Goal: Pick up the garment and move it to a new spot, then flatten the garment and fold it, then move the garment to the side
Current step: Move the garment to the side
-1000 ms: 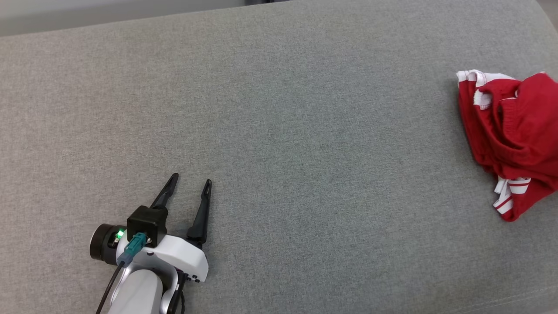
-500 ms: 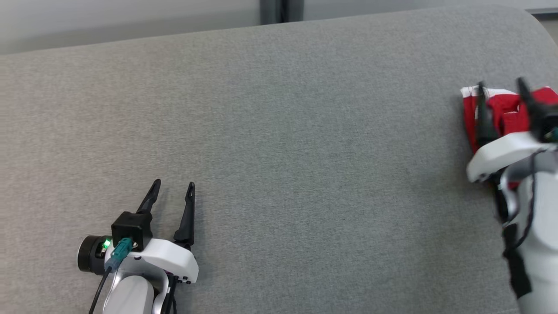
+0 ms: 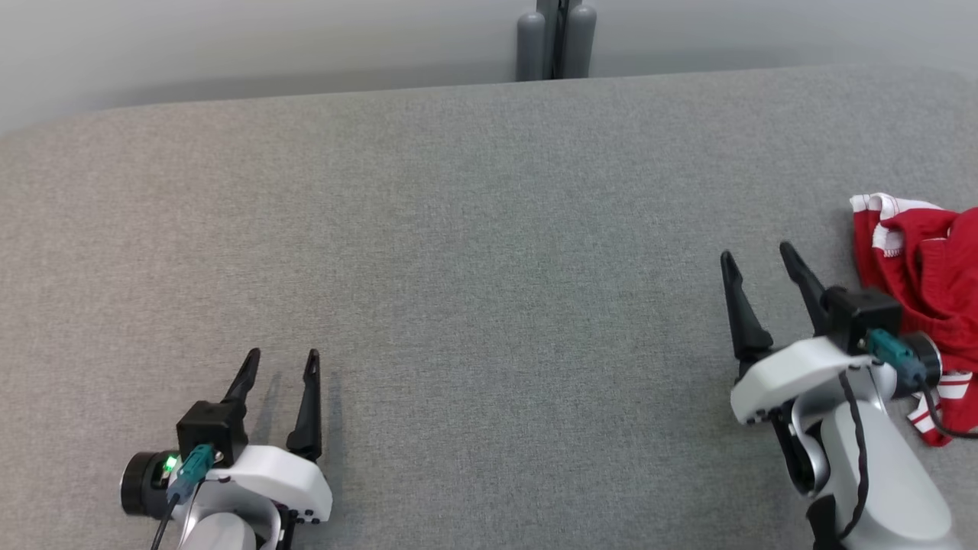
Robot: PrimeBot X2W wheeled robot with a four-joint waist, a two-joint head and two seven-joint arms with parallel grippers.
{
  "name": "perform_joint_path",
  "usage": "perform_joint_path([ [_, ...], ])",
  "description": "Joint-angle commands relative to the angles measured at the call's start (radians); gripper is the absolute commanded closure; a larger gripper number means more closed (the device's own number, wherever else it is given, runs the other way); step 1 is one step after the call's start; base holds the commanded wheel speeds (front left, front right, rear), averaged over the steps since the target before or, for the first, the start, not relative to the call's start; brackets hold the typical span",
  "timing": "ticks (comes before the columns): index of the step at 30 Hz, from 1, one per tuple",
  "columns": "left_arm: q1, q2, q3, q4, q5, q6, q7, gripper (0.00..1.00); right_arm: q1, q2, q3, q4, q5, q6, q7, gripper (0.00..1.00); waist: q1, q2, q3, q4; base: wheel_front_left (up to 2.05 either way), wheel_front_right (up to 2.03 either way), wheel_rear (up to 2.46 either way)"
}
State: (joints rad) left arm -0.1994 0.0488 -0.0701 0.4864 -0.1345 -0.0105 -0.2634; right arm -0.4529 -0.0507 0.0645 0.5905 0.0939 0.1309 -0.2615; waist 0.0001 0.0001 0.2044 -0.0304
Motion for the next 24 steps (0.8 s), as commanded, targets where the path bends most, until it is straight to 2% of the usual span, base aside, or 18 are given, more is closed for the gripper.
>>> perform_joint_path([
  [1, 0.012, 0.005, 0.013, 0.000, 0.002, 0.007, -0.001, 0.00, 0.027, -0.005, -0.002, -0.007, 0.005, 0.000, -0.005, 0.00, -0.0001, -0.0001, -0.013, 0.007, 0.00, 0.00, 0.00],
  [19, 0.110, 0.005, 0.108, -0.015, 0.015, 0.022, -0.001, 0.00, 0.172, -0.004, 0.052, -0.034, 0.092, 0.000, -0.005, 0.00, -0.0001, -0.0001, -0.159, 0.014, 0.00, 0.00, 0.00],
  [24, 0.129, 0.005, 0.121, -0.027, -0.006, 0.004, -0.001, 0.00, 0.189, -0.004, 0.052, -0.047, 0.092, 0.000, -0.005, 0.00, -0.0001, -0.0001, -0.178, 0.010, 0.00, 0.00, 0.00],
])
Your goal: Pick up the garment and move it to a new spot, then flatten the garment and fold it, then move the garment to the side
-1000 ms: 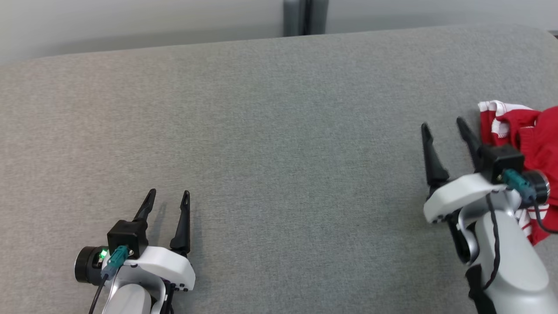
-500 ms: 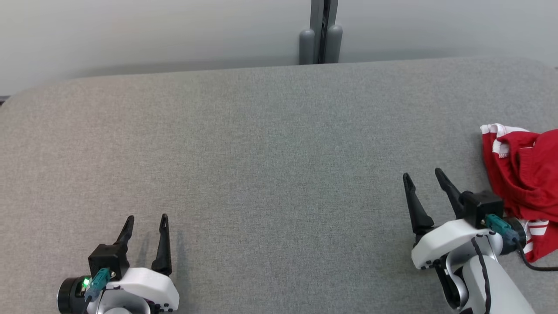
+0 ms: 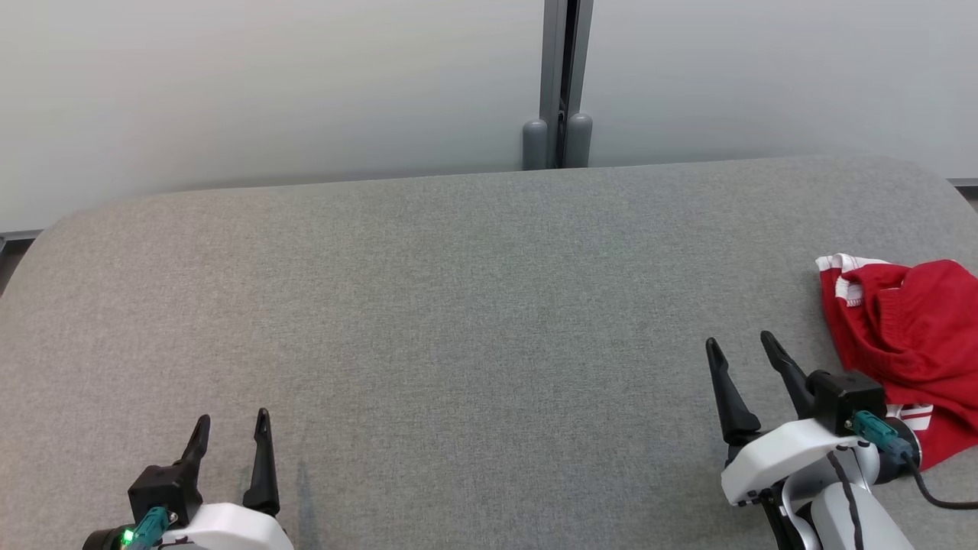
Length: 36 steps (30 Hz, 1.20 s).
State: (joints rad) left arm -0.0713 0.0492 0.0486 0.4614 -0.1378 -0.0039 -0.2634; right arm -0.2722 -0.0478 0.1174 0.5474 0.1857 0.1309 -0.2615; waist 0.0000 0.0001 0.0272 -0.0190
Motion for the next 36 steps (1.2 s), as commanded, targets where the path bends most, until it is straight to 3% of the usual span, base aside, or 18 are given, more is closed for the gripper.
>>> perform_joint_path([
  [1, 0.006, 0.004, 0.004, -0.003, -0.006, -0.005, -0.001, 0.00, 0.012, -0.007, -0.001, -0.006, -0.003, 0.000, -0.005, 0.00, 0.0000, -0.0001, -0.002, -0.001, 0.00, 0.00, 0.00],
  [30, -0.001, 0.004, 0.009, 0.002, -0.031, -0.014, -0.001, 0.00, 0.003, -0.006, -0.003, 0.023, -0.026, 0.000, -0.005, 0.00, 0.0000, -0.0001, 0.024, 0.001, 0.00, 0.00, 0.00],
  [32, 0.001, 0.004, 0.003, 0.009, -0.037, -0.013, -0.001, 0.00, 0.007, -0.007, -0.004, 0.021, -0.029, 0.000, -0.005, 0.00, 0.0000, -0.0001, 0.022, 0.042, 0.00, 0.00, 0.00],
  [36, 0.002, 0.004, 0.003, 0.020, -0.045, -0.015, -0.001, 0.00, 0.004, -0.006, 0.000, 0.021, -0.029, 0.000, -0.005, 0.00, 0.0000, -0.0001, 0.025, 0.040, 0.00, 0.00, 0.00],
])
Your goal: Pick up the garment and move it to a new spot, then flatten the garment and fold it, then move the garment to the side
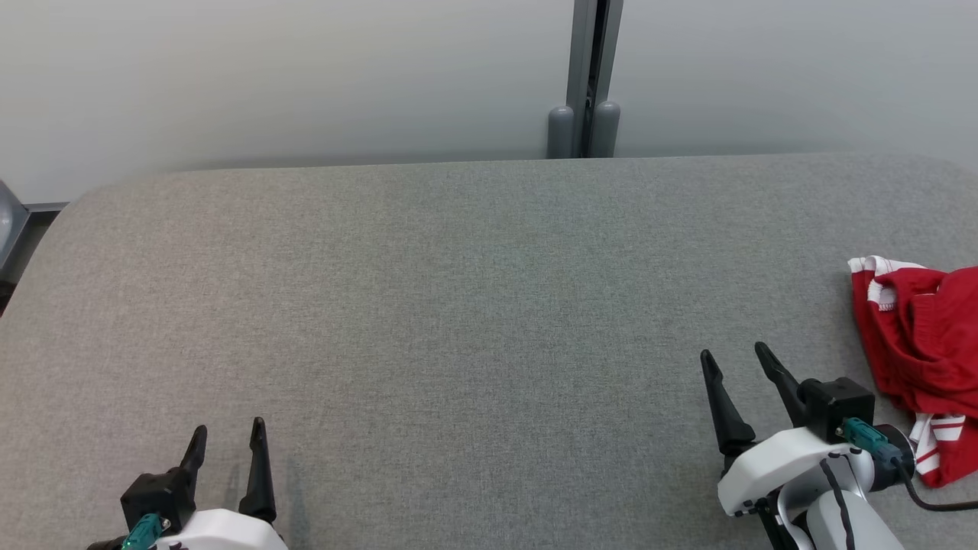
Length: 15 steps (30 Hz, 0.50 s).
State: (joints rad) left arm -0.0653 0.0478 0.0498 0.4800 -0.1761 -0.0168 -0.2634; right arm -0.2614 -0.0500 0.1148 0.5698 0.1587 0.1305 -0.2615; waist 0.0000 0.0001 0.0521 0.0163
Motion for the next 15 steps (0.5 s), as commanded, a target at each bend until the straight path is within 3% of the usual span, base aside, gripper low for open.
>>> perform_joint_path([
  [1, -0.005, 0.003, 0.001, 0.005, -0.011, -0.005, -0.001, 0.00, -0.007, -0.007, 0.003, 0.000, -0.004, 0.000, -0.005, 0.00, 0.0000, -0.0001, 0.001, 0.004, 0.00, 0.00, 0.00],
  [3, -0.010, 0.004, -0.005, 0.012, -0.016, -0.009, -0.001, 0.00, -0.009, -0.005, 0.008, -0.001, -0.003, 0.000, -0.005, 0.00, 0.0000, -0.0001, 0.004, 0.005, 0.00, 0.00, 0.00],
  [4, 0.000, 0.001, -0.003, 0.016, -0.016, -0.009, 0.001, 1.00, -0.002, 0.003, 0.008, 0.001, 0.001, 0.000, 0.000, 1.00, 0.0000, -0.0001, 0.003, 0.005, 0.00, 0.00, 0.00],
  [9, 0.017, -0.014, -0.003, 0.048, -0.020, -0.009, 0.008, 1.00, 0.033, 0.013, 0.008, 0.032, 0.006, 0.000, 0.008, 1.00, 0.0000, -0.0001, 0.003, 0.005, 0.00, 0.00, 0.00],
  [15, 0.003, -0.013, 0.011, 0.033, -0.136, -0.018, 0.047, 1.00, 0.038, 0.012, -0.016, 0.007, 0.126, 0.000, 0.043, 1.00, 0.0000, -0.0001, 0.001, 0.004, 0.00, 0.00, 0.00],
])
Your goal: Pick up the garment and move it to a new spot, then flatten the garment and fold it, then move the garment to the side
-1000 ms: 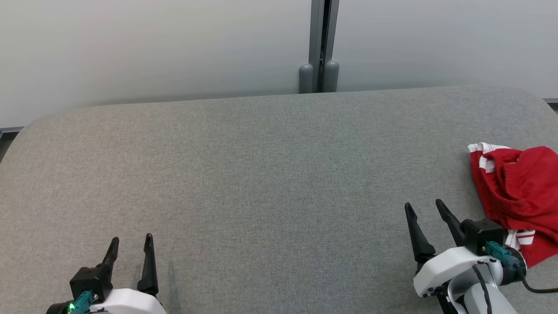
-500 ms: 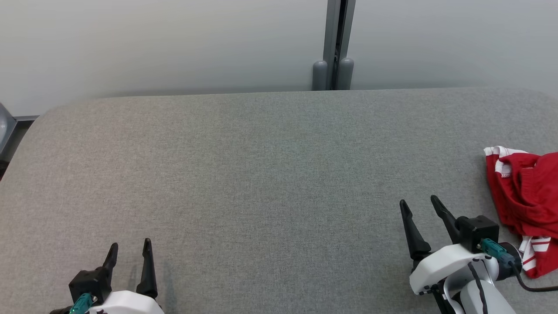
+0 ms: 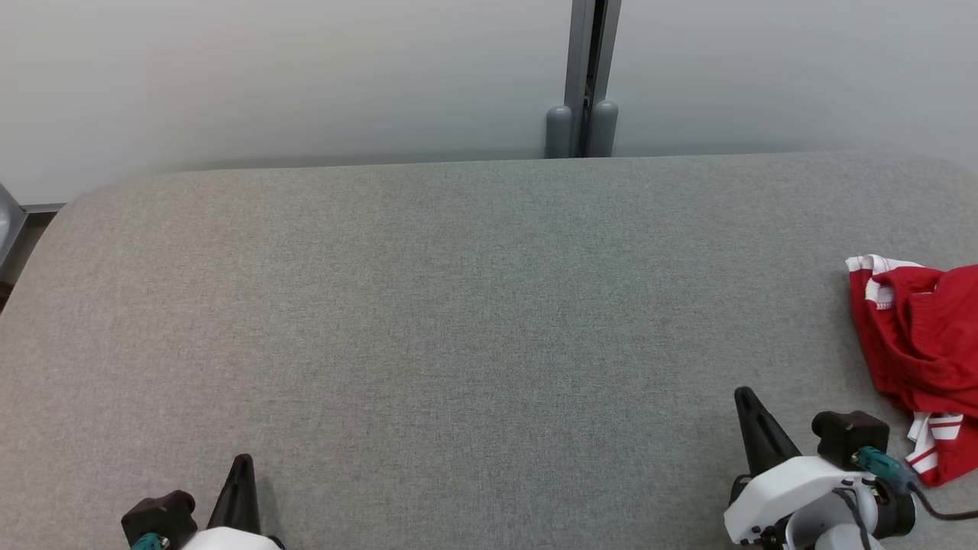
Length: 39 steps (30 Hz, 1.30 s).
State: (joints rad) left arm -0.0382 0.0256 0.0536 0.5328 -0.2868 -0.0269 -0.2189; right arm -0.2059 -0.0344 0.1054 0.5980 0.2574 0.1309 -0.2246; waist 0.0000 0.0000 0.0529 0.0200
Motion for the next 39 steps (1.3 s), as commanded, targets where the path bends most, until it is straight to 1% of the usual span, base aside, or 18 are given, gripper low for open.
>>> perform_joint_path([
  [1, -0.024, 0.010, 0.008, -0.024, -0.045, -0.009, 0.007, 1.00, -0.016, -0.004, -0.010, -0.027, 0.047, 0.000, 0.011, 1.00, 0.0000, 0.0000, -0.001, 0.000, 0.00, 0.00, 0.00],
  [2, -0.024, 0.010, 0.007, -0.034, -0.083, -0.012, 0.015, 1.00, -0.011, -0.005, -0.015, -0.038, 0.085, 0.000, 0.020, 1.00, 0.0000, 0.0000, -0.001, -0.001, 0.00, 0.00, 0.00],
  [4, -0.024, 0.011, 0.007, -0.043, -0.120, -0.015, 0.023, 1.00, -0.007, -0.005, -0.020, -0.049, 0.123, 0.000, 0.028, 1.00, 0.0000, 0.0000, -0.002, -0.001, 0.00, 0.00, 0.00],
  [17, -0.031, 0.014, 0.013, -0.092, -0.338, -0.031, 0.075, 1.00, 0.013, -0.008, -0.054, -0.108, 0.345, 0.000, 0.082, 1.00, 0.0000, 0.0000, -0.008, -0.003, 0.00, 0.00, 0.00],
  [33, -0.044, 0.018, 0.024, -0.139, -0.564, -0.048, 0.133, 1.00, 0.033, -0.010, -0.092, -0.166, 0.576, 0.000, 0.141, 1.00, 0.0000, 0.0000, -0.014, -0.006, 0.00, 0.00, 0.00],
  [39, -0.048, 0.018, 0.028, -0.151, -0.627, -0.053, 0.150, 1.00, 0.038, -0.011, -0.103, -0.181, 0.641, 0.000, 0.158, 1.00, 0.0000, 0.0000, -0.016, -0.007, 0.00, 0.00, 0.00],
])
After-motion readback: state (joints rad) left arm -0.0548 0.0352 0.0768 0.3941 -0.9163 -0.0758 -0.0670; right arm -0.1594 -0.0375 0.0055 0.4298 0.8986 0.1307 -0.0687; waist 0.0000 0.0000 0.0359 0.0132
